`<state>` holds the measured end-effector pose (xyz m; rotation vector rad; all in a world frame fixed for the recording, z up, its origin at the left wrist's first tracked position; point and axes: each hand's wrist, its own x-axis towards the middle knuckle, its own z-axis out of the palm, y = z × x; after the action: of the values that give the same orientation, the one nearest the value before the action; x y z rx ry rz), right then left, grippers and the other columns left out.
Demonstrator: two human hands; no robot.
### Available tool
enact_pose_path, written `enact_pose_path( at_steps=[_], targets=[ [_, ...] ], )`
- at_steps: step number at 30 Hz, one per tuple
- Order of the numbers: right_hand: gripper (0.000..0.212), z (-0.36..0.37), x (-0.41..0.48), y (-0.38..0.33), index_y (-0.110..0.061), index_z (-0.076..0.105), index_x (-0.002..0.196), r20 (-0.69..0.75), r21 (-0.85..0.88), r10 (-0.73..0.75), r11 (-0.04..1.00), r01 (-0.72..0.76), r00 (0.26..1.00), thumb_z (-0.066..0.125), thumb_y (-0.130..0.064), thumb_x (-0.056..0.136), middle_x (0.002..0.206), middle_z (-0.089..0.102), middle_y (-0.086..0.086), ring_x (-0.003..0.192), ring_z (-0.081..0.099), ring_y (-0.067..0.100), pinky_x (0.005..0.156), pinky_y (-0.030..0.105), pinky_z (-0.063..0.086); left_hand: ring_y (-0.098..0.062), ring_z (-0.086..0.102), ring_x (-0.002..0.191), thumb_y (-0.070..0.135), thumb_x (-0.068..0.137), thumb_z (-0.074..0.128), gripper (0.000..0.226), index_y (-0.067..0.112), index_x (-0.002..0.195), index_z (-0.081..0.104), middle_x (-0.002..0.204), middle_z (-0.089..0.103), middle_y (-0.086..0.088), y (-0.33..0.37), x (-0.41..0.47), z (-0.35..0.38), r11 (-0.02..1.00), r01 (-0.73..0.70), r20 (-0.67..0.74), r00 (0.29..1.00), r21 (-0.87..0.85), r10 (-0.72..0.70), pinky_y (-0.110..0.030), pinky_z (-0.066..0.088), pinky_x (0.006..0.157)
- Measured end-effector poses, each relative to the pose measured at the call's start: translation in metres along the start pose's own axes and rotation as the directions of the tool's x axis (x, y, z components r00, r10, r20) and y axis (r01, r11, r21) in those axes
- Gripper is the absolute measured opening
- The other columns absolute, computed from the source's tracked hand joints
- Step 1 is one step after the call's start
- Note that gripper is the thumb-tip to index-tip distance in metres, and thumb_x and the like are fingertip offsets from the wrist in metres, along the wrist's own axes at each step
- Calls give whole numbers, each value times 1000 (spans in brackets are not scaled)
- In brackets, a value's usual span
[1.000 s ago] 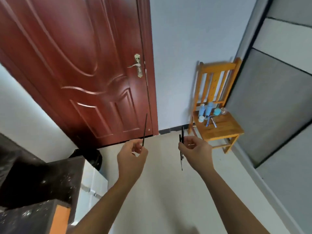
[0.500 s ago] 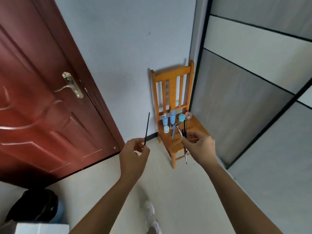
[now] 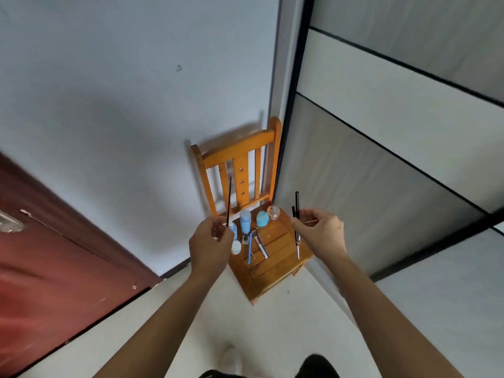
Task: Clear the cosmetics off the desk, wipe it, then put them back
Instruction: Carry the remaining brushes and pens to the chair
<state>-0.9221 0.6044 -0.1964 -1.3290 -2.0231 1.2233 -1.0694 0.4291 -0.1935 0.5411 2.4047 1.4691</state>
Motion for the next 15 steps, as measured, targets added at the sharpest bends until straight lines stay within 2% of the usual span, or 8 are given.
enact_pose_path(
  at_steps=[3, 6, 8, 10, 15],
  targets=[
    [15, -4, 45, 10, -36, 67, 92, 14, -13, 37, 999, -37, 999, 78, -35, 82, 80, 67, -22, 74, 66, 1, 56, 6, 44, -9, 60, 83, 14, 92, 65, 15, 18, 107, 65, 93, 65, 5, 2, 37, 37, 1000, 12, 28, 1000, 27, -12, -20, 53, 68],
    [13, -3, 97, 30, -33, 71, 93, 55, -19, 61, 998, -60, 997, 78, -32, 82, 81, 70, -18, 75, 67, 1, 58, 8, 47, -4, 59, 80, 15, 92, 67, 14, 25, 101, 62, 86, 60, 16, 0, 64, 80, 997, 41, 29, 999, 63, -42, -8, 44, 61],
    [11, 3, 133, 45, -33, 72, 91, 88, -24, 74, 997, -72, 993, 78, -32, 82, 78, 71, -17, 73, 68, 2, 51, 4, 43, -3, 59, 79, 16, 91, 68, 15, 28, 98, 60, 85, 59, 19, -6, 77, 108, 992, 84, 10, 996, 90, -85, -7, 43, 60],
    [9, 11, 171, 60, -33, 72, 88, 139, -32, 100, 995, -96, 985, 79, -34, 81, 74, 70, -18, 69, 67, 2, 47, 3, 41, -6, 60, 81, 18, 91, 67, 13, 27, 98, 61, 87, 62, 15, -12, 89, 135, 980, 162, -21, 987, 120, -160, -9, 44, 63],
    [11, 36, 243, 108, -33, 67, 91, 348, -145, 112, 987, -65, 931, 76, -36, 84, 79, 67, -22, 75, 65, 0, 62, 11, 46, -5, 59, 79, 29, 92, 68, 10, 32, 92, 59, 86, 62, 17, -35, 103, 202, 904, 405, -105, 913, 136, -393, -9, 38, 61]
  ],
)
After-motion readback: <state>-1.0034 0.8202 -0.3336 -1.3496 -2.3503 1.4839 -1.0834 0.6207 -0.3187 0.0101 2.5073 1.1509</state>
